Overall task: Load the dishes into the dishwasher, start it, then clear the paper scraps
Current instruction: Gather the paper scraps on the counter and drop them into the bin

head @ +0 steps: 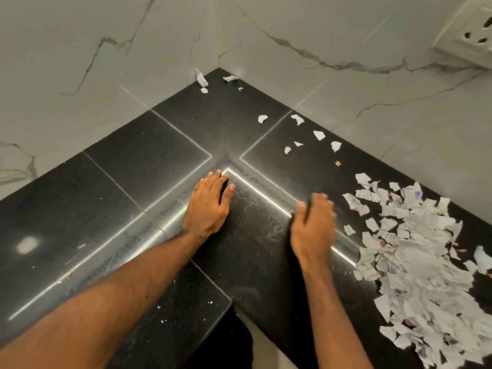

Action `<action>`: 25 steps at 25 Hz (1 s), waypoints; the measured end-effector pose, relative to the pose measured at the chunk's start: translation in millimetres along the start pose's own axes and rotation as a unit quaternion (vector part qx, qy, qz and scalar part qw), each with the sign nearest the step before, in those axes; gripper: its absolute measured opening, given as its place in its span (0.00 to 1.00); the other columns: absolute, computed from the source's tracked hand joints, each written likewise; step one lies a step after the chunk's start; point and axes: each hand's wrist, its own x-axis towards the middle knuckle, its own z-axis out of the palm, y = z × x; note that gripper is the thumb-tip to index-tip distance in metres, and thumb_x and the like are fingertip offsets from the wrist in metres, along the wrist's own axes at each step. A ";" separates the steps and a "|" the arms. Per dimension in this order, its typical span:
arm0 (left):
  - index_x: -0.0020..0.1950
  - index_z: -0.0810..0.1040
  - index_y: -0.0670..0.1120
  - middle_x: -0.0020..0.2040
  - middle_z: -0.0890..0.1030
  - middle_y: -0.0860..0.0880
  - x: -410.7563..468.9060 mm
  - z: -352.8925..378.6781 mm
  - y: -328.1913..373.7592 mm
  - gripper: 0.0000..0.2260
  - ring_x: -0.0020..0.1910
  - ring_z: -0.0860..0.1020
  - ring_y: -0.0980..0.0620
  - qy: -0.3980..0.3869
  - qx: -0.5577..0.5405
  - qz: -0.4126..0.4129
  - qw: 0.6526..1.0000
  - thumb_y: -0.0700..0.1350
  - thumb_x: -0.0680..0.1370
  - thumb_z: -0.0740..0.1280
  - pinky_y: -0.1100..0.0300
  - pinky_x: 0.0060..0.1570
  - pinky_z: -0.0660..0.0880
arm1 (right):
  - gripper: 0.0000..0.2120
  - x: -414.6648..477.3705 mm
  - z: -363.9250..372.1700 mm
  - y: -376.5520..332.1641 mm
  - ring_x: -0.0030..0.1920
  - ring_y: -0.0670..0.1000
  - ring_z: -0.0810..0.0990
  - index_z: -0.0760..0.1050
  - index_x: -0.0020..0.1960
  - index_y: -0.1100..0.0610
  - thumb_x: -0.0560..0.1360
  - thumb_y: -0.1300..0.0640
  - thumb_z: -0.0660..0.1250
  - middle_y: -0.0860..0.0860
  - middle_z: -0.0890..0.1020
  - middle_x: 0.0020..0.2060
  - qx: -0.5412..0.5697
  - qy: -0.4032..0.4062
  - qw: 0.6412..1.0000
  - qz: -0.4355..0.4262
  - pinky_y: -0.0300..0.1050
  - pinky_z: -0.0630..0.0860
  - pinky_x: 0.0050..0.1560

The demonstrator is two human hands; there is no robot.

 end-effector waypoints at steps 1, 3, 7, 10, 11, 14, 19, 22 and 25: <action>0.78 0.69 0.52 0.80 0.67 0.52 -0.4 0.3 -0.4 0.27 0.80 0.61 0.53 0.000 -0.006 0.000 1.000 0.64 0.86 0.47 0.49 0.80 0.58 | 0.29 0.6 19.6 -23.0 0.82 0.54 0.58 0.60 0.81 0.51 0.85 0.37 0.50 0.51 0.63 0.81 -0.009 -0.041 0.996 -0.077 0.61 0.57 0.81; 0.79 0.68 0.52 0.80 0.66 0.52 -0.2 0.9 -1.6 0.27 0.81 0.59 0.54 -0.004 -0.017 0.002 1.000 0.64 0.86 0.46 0.48 0.80 0.57 | 0.33 6.9 61.9 -62.1 0.84 0.51 0.50 0.54 0.84 0.51 0.85 0.34 0.45 0.49 0.56 0.84 -0.079 -0.102 0.969 -0.209 0.58 0.50 0.83; 0.82 0.60 0.52 0.84 0.56 0.50 2.4 4.6 -1.8 0.31 0.83 0.50 0.52 -0.013 0.049 -0.026 0.998 0.67 0.85 0.45 0.47 0.82 0.48 | 0.33 48.7 108.4 -104.9 0.84 0.54 0.47 0.51 0.85 0.53 0.86 0.36 0.42 0.52 0.53 0.85 -0.156 -0.120 0.944 -0.265 0.57 0.46 0.83; 0.80 0.64 0.55 0.82 0.62 0.50 3.1 5.3 1.5 0.28 0.82 0.57 0.50 0.005 0.075 -0.057 0.996 0.66 0.85 0.47 0.48 0.80 0.54 | 0.33 67.4 114.0 -116.8 0.84 0.55 0.50 0.53 0.85 0.50 0.85 0.35 0.44 0.52 0.54 0.84 -0.171 -0.106 0.937 -0.284 0.59 0.48 0.83; 0.75 0.69 0.55 0.76 0.69 0.50 8.9 3.5 -0.4 0.24 0.77 0.64 0.49 0.024 0.083 -0.047 0.995 0.65 0.85 0.48 0.49 0.77 0.60 | 0.33 70.5 114.2 -119.8 0.84 0.55 0.51 0.53 0.85 0.50 0.84 0.35 0.44 0.52 0.55 0.84 -0.167 -0.105 0.937 -0.288 0.60 0.49 0.82; 0.53 0.75 0.54 0.53 0.73 0.52 60.3 -7.5 -14.9 0.15 0.54 0.71 0.50 0.073 0.110 -0.034 0.991 0.62 0.84 0.55 0.50 0.58 0.69 | 0.33 75.9 114.3 -124.6 0.83 0.54 0.53 0.58 0.83 0.48 0.82 0.35 0.44 0.50 0.57 0.84 -0.154 -0.098 0.940 -0.287 0.61 0.50 0.81; 0.61 0.77 0.49 0.69 0.73 0.47 181.5 -1.1 -36.1 0.19 0.71 0.69 0.44 0.027 0.024 -0.059 0.998 0.62 0.83 0.58 0.44 0.70 0.63 | 0.33 88.0 117.5 -131.3 0.82 0.53 0.56 0.64 0.80 0.47 0.80 0.32 0.49 0.49 0.60 0.83 -0.140 -0.090 0.941 -0.294 0.62 0.51 0.80; 0.79 0.66 0.47 0.83 0.56 0.42 240.9 7.1 -32.0 0.30 0.81 0.57 0.41 -0.001 0.032 -0.096 0.995 0.64 0.82 0.60 0.39 0.77 0.54 | 0.33 87.6 120.7 -128.4 0.82 0.54 0.57 0.64 0.79 0.47 0.80 0.32 0.49 0.49 0.61 0.82 -0.144 -0.080 0.940 -0.298 0.62 0.53 0.79; 0.83 0.57 0.45 0.84 0.50 0.41 289.2 11.7 -27.9 0.37 0.82 0.51 0.40 -0.006 0.029 -0.111 0.993 0.64 0.81 0.62 0.39 0.78 0.52 | 0.32 92.4 119.4 -132.8 0.79 0.54 0.61 0.67 0.76 0.47 0.79 0.31 0.52 0.49 0.64 0.80 -0.157 -0.076 0.934 -0.310 0.61 0.55 0.77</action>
